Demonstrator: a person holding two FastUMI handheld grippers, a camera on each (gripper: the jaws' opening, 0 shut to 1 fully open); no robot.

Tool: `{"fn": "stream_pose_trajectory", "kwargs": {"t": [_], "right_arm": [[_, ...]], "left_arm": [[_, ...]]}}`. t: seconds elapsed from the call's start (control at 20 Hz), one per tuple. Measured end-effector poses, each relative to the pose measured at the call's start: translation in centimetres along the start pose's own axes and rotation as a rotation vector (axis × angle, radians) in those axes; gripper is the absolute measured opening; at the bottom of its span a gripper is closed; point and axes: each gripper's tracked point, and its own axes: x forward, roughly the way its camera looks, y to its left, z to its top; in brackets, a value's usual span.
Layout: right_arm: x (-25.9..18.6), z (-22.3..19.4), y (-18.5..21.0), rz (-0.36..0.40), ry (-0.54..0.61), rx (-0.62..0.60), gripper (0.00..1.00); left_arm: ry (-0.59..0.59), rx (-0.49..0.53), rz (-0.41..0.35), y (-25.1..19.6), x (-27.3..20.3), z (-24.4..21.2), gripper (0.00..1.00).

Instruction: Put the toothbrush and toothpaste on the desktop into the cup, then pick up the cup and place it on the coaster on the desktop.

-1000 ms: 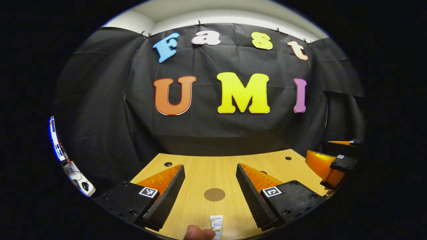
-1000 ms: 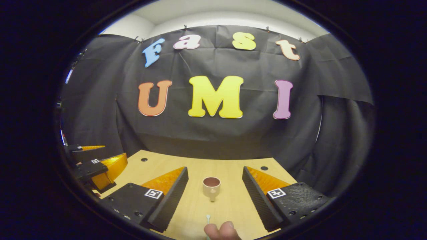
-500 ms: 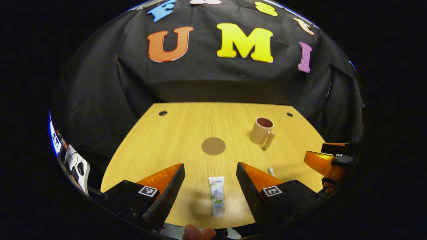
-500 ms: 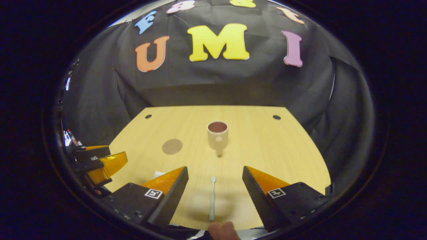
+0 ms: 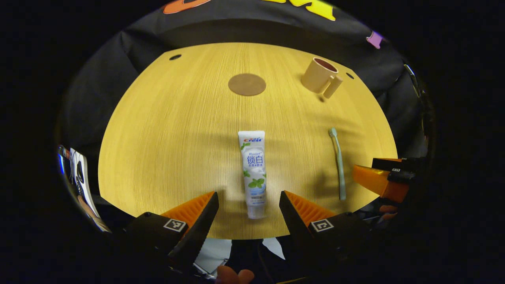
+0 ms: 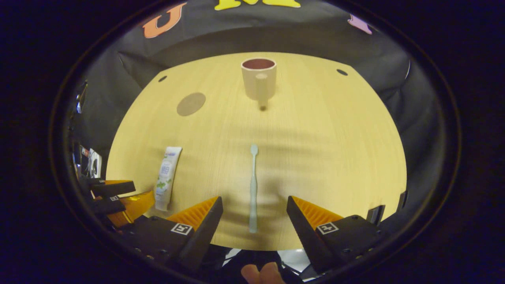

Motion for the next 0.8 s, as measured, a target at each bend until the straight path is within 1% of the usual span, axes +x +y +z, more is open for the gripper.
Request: {"fn": "stream_pose_trajectory", "kwargs": {"t": [0.15, 0.25, 0.5, 0.6, 0.7, 0.75, 0.8], "right_arm": [[1.8, -0.1, 0.1, -0.018, 0.059, -0.013, 0.97], [2.8, 0.0, 0.2, -0.03, 0.097, -0.027, 0.97], [5.0, -0.6, 0.2, -0.038, 0.194, 0.022, 0.96], [5.4, -0.7, 0.0, -0.045, 0.212, 0.03, 0.96], [5.7, -0.1, 0.1, -0.05, 0.202, 0.029, 0.94], [5.8, 0.0, -0.1, -0.06, 0.202, 0.031, 0.9], [5.9, 0.1, -0.2, -0.071, 0.203, 0.039, 0.89]], "left_arm": [[0.076, -0.013, -0.028, -0.2, 0.1, -0.1, 0.99], [0.109, -0.033, -0.032, -0.4, 0.0, 0.4, 0.99], [0.164, -0.049, -0.041, -1.4, -1.4, 3.1, 0.99], [0.179, -0.055, -0.047, -2.0, -2.2, 4.6, 0.99], [0.19, -0.055, -0.043, -2.5, -3.1, 6.3, 0.99], [0.198, -0.053, -0.043, -2.8, -3.6, 7.1, 0.99], [0.206, -0.048, -0.041, -3.1, -4.2, 8.0, 0.99]]}}
